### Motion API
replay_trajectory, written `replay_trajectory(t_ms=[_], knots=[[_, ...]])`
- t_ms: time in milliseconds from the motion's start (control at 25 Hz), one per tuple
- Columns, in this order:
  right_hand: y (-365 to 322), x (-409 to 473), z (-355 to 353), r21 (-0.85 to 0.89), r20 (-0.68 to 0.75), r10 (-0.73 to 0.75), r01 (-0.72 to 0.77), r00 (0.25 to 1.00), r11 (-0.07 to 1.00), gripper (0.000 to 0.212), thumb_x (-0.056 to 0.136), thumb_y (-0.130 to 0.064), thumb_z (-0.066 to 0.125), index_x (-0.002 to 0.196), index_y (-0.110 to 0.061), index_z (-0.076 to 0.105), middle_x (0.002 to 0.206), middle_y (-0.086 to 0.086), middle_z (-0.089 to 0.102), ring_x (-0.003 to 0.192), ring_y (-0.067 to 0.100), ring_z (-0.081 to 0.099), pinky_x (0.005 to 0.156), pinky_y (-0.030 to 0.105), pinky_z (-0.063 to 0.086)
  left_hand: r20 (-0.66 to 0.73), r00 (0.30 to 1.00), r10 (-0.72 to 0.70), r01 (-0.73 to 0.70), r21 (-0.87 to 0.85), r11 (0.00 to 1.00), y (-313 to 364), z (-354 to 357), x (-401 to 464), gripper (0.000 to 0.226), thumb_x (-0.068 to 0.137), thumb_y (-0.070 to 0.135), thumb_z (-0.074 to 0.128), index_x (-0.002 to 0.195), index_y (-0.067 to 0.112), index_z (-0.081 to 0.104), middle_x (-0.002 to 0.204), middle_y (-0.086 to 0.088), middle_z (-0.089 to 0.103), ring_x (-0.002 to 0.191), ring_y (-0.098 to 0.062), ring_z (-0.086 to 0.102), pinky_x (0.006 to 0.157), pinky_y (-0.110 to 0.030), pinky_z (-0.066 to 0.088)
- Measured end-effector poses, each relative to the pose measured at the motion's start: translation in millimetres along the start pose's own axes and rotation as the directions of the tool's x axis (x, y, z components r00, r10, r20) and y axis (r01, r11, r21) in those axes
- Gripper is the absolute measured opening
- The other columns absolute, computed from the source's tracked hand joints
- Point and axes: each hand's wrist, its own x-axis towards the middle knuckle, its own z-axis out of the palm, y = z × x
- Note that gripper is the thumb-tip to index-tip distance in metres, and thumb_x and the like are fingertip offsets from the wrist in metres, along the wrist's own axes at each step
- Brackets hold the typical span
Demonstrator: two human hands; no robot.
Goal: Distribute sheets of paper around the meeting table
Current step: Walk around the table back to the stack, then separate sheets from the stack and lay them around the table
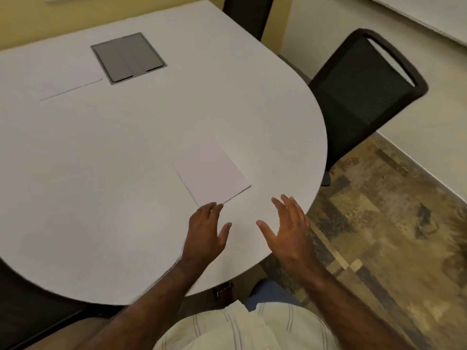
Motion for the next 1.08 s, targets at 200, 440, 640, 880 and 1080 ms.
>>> replay_trajectory(t_ms=[200, 440, 640, 880, 1080], knots=[[-22.3, 58.0, 16.6, 0.034, 0.113, -0.034, 0.030, 0.993, 0.999, 0.075, 0.099, -0.068, 0.057, 0.161, -0.028, 0.042, 0.173, 0.000, 0.035, 0.162, 0.025, 0.026, 0.129, 0.049, 0.021, -0.042, 0.994, -0.099, 0.099, -0.004, 0.995, -22.2, -4.3, 26.6, 0.052, 0.096, 0.041, 0.067, 0.140, 0.014, 0.061, 0.131, -0.006, 0.065, 0.121, -0.026, 0.059, 0.103, -0.041, 0.049], [-34.8, 139.1, 43.0, 0.260, 0.267, 0.078, -0.149, 0.960, 0.954, 0.061, 0.095, -0.058, 0.069, 0.143, -0.022, 0.062, 0.144, 0.003, 0.064, 0.138, 0.027, 0.054, 0.117, 0.048, 0.045, -0.084, 0.822, -0.563, 0.524, -0.279, 0.805, -39.2, 1.7, 74.7, 0.039, 0.095, 0.030, 0.072, 0.126, 0.009, 0.066, 0.108, -0.005, 0.065, 0.108, -0.027, 0.061, 0.090, -0.038, 0.053], [-42.3, 215.3, 70.1, 0.267, 0.290, 0.073, -0.154, 0.954, 0.951, 0.055, 0.092, -0.051, 0.076, 0.134, -0.017, 0.066, 0.125, 0.001, 0.069, 0.122, 0.027, 0.063, 0.106, 0.047, 0.052, -0.080, 0.674, -0.734, 0.672, -0.345, 0.655, -56.0, 8.1, 119.9, 0.039, 0.095, 0.033, 0.071, 0.125, 0.009, 0.065, 0.111, -0.007, 0.064, 0.113, -0.027, 0.059, 0.090, -0.036, 0.050], [-51.7, 282.4, 101.8, 0.274, 0.394, 0.066, -0.185, 0.917, 0.944, 0.061, 0.086, -0.039, 0.085, 0.137, -0.016, 0.064, 0.121, 0.002, 0.070, 0.116, 0.024, 0.064, 0.103, 0.043, 0.053, 0.004, 0.511, -0.860, 0.781, -0.421, 0.462, -72.1, 25.2, 159.4, 0.055, 0.093, 0.036, 0.072, 0.138, 0.008, 0.055, 0.126, -0.011, 0.061, 0.118, -0.026, 0.059, 0.092, -0.030, 0.046], [-57.9, 304.4, 121.2, 0.234, 0.487, 0.128, -0.270, 0.864, 0.934, 0.062, 0.082, -0.034, 0.088, 0.136, -0.014, 0.065, 0.116, 0.005, 0.070, 0.110, 0.027, 0.066, 0.101, 0.042, 0.055, 0.077, 0.276, -0.958, 0.854, -0.477, 0.208, -81.4, 36.4, 184.5, 0.060, 0.087, 0.038, 0.079, 0.134, 0.007, 0.056, 0.128, -0.012, 0.062, 0.115, -0.028, 0.062, 0.093, -0.032, 0.047]])
